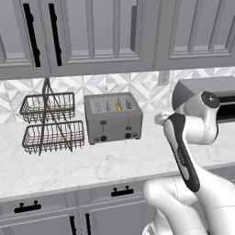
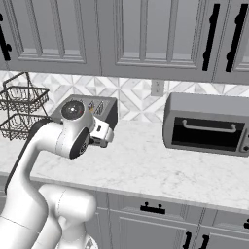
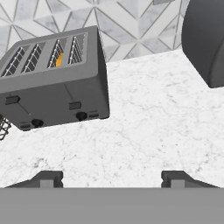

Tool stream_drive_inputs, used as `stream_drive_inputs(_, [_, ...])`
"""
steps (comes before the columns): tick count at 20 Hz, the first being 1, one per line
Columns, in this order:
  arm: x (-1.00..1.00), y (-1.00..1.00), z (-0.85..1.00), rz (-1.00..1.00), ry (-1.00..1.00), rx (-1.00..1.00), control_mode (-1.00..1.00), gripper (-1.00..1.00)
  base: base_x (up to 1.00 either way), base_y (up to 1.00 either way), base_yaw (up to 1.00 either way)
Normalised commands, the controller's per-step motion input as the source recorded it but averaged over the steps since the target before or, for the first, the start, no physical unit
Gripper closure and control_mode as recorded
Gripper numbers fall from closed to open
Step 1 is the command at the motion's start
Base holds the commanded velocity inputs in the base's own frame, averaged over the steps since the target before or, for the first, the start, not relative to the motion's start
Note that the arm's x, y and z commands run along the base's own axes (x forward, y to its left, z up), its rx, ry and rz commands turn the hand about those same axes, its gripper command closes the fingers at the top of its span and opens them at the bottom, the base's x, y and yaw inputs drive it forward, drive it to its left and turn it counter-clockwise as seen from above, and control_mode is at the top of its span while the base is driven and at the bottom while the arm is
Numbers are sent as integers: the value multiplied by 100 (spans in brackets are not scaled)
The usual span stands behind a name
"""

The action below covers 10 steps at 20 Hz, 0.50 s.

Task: Start the toaster. Once the lever pops up, take the bread to the plate on the dining counter.

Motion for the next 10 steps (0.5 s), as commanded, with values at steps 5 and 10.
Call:
stream_drive_inputs(5, [0,0,0,0,0,0,-100,-100,0,0,0])
stream_drive_inputs(10, [0,0,0,0,0,0,-100,-100,0,0,0])
